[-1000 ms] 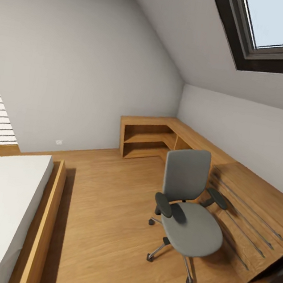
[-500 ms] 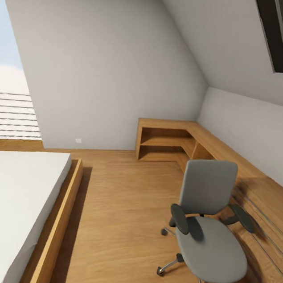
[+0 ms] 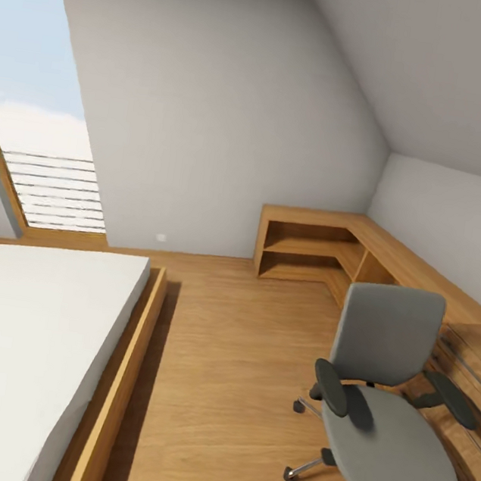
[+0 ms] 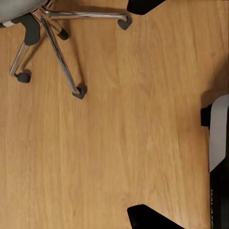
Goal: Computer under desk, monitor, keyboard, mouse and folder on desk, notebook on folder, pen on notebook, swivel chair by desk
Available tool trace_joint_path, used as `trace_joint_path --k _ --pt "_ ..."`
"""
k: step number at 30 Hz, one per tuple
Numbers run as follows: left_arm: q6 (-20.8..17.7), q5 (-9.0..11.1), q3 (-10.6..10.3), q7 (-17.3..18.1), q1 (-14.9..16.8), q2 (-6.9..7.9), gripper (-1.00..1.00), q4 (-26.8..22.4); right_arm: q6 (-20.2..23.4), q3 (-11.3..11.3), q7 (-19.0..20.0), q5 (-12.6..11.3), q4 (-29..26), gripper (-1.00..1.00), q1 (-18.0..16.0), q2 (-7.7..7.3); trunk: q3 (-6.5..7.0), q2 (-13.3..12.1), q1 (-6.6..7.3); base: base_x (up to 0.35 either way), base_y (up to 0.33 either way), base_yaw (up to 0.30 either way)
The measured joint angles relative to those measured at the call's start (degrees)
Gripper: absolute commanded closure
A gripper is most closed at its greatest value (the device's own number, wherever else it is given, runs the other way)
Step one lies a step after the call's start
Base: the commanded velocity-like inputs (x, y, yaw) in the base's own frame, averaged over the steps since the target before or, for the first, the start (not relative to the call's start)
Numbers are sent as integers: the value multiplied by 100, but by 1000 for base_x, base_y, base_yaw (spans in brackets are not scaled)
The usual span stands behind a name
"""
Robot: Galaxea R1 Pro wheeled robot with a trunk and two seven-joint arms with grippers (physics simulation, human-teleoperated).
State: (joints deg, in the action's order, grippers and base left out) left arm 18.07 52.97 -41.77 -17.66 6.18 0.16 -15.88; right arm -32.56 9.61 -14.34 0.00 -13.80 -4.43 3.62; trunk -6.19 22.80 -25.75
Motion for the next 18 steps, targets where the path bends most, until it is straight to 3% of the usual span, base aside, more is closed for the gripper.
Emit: trace_joint_path --k 10,18 --pt "5 2 33 -3 0 4 -100 1 -125 5 2 8 7 -100 1 -3 75 1 0 14 0 61" --pt "155 8 29 2 0 4 -100 1 -160 5 2 12 -10 -100 4 -15 98 0 3 235 0 3"
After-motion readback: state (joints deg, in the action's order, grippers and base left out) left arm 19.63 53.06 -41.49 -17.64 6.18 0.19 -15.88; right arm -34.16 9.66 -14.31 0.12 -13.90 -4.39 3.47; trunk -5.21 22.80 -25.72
